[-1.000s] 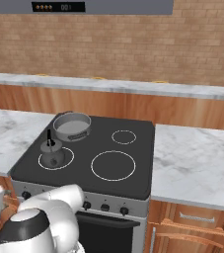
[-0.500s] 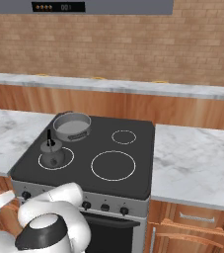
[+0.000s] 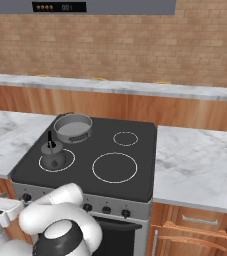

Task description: Pick the kettle from the counter and place it on a stove burner. Then turn the burner on.

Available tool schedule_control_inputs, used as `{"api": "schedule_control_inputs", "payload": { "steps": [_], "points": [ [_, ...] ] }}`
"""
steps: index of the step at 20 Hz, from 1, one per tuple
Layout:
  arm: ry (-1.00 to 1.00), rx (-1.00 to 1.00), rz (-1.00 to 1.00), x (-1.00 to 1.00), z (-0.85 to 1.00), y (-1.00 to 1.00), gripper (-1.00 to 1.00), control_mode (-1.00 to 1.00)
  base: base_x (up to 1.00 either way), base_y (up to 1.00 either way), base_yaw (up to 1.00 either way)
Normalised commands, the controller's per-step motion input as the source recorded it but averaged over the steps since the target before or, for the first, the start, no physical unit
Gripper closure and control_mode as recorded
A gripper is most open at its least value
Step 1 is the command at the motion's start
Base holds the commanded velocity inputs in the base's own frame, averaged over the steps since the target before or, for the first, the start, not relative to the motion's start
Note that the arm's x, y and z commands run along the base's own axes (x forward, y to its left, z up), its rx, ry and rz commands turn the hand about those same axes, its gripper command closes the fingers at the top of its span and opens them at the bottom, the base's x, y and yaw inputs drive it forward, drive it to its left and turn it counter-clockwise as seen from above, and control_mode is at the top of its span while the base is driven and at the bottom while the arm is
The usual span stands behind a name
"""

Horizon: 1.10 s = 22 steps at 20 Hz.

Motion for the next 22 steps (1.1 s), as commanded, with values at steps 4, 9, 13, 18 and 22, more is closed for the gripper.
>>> {"api": "schedule_control_inputs", "payload": {
  "steps": [4,9,13,18,22],
  "points": [
    [-0.2,0.31,0.0,0.0,-0.15,0.0,-1.0,-1.0,0.0,0.0,0.0],
    [-0.16,0.17,0.0,0.0,-0.35,0.17,-1.0,-1.0,0.0,0.0,0.0],
    [-0.09,0.01,0.0,0.0,-0.42,0.37,-1.0,-1.0,0.0,0.0,0.0],
    [-0.06,0.0,0.0,0.01,-0.35,0.37,-1.0,-1.0,0.0,0.0,0.0],
    [-0.07,0.01,0.0,0.01,-0.43,0.23,-1.0,-1.0,0.0,0.0,0.0]
  ]
}}
